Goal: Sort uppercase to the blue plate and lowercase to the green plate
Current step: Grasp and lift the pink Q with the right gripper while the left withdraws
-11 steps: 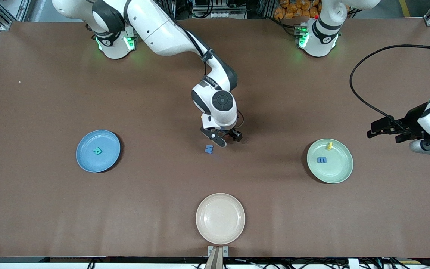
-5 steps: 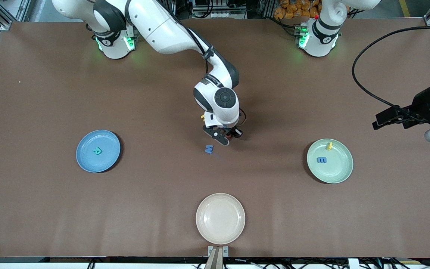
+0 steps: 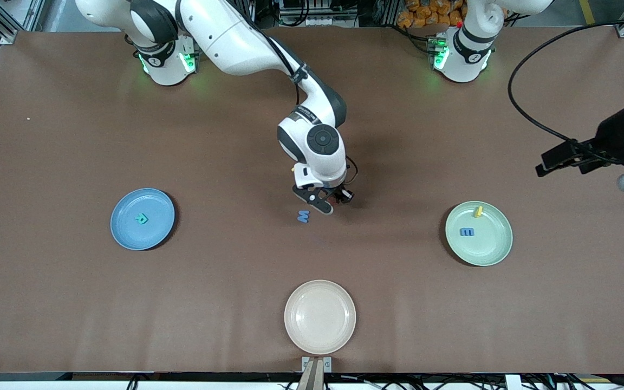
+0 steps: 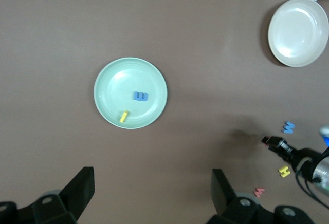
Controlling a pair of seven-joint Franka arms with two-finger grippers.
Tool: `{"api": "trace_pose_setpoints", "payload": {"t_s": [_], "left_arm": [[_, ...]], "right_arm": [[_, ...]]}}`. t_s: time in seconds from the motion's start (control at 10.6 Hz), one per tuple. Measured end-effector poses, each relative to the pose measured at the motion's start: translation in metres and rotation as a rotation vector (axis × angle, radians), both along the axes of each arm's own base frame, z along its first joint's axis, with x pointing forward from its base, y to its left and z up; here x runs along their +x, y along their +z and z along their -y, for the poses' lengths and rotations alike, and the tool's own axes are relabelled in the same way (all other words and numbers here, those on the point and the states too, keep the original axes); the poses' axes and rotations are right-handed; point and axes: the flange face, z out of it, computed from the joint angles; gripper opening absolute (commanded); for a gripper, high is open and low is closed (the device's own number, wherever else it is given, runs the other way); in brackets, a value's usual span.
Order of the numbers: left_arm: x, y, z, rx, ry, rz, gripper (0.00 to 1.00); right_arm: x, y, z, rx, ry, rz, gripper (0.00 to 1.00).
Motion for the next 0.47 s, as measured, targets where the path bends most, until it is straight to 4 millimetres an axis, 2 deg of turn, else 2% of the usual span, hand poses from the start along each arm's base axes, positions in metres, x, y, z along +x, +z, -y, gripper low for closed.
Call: {"api": "trace_pose_setpoints", "payload": {"t_s": [0.19,0.28,0.47], "left_arm": [[-0.011,-0.008,0.045,-0.006,-0.068,-0.06,1.0],[-0.019,-0.011,0.076,-0.009,-0.072,-0.093,1.0],[-0.044,-0.015,0.154,-0.008,-0.043,-0.139,1.0]], "right_arm": [[0.025,0.021,0.033,-0.025,0.078,-0.024,0.0],[0.036,0.028,0.053,-0.039,0.116,-0.04,0.0],[0.061,0.032,0.102,-0.055,0.18,-0.059,0.0]]}}
